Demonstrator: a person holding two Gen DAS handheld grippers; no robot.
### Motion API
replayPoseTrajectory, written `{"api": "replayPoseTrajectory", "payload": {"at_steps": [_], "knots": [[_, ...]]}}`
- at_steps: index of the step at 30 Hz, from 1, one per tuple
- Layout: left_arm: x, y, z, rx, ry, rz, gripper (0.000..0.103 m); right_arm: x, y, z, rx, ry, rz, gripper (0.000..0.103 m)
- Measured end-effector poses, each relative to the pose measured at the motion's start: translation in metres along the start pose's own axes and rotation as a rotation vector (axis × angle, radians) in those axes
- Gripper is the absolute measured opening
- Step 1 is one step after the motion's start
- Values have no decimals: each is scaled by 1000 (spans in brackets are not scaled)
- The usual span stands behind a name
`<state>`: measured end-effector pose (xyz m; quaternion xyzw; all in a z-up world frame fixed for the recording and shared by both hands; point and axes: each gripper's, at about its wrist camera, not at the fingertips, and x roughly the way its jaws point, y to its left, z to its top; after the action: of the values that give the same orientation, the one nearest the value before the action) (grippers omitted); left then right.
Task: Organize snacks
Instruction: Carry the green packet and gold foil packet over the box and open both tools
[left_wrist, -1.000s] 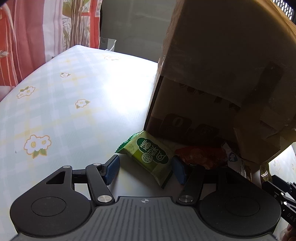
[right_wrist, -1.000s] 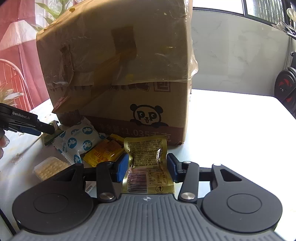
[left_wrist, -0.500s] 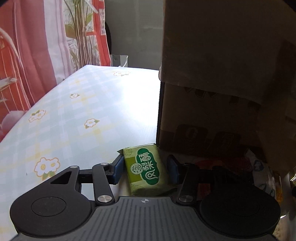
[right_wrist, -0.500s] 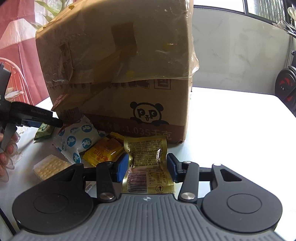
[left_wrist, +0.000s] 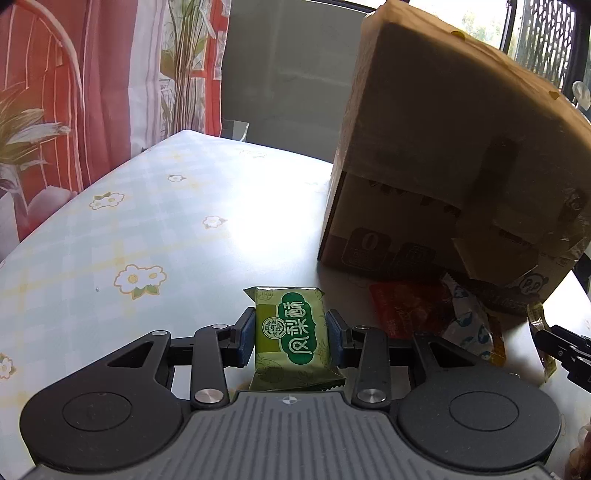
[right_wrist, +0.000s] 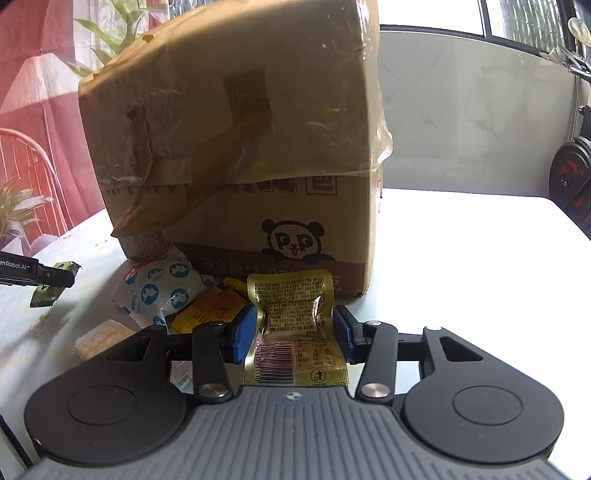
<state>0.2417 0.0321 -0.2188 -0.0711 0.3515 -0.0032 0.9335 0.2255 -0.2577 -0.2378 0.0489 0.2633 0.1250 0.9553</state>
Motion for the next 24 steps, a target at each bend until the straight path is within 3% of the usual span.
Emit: {"api": "replayPoseTrajectory", "payload": {"at_steps": [5,10,17,21,24], "knots": [[-23,-16,6,33,-56,-68,42,-16,-4,0,28,-50,17,47],[-50,-37,34,108,-172,-131,42,-53,-5,17,70,-100,60,47],[-85,-81,89,248,-354,-264,42,-102,3,99,-2,-288,120,48],[-88,-102,128,272,-410,-301,42,-91,-2,147,0,-308,126,48],[-78,-122,151,305,-431,-272,42,-71,-7,177,0,-305,82,48]]}}
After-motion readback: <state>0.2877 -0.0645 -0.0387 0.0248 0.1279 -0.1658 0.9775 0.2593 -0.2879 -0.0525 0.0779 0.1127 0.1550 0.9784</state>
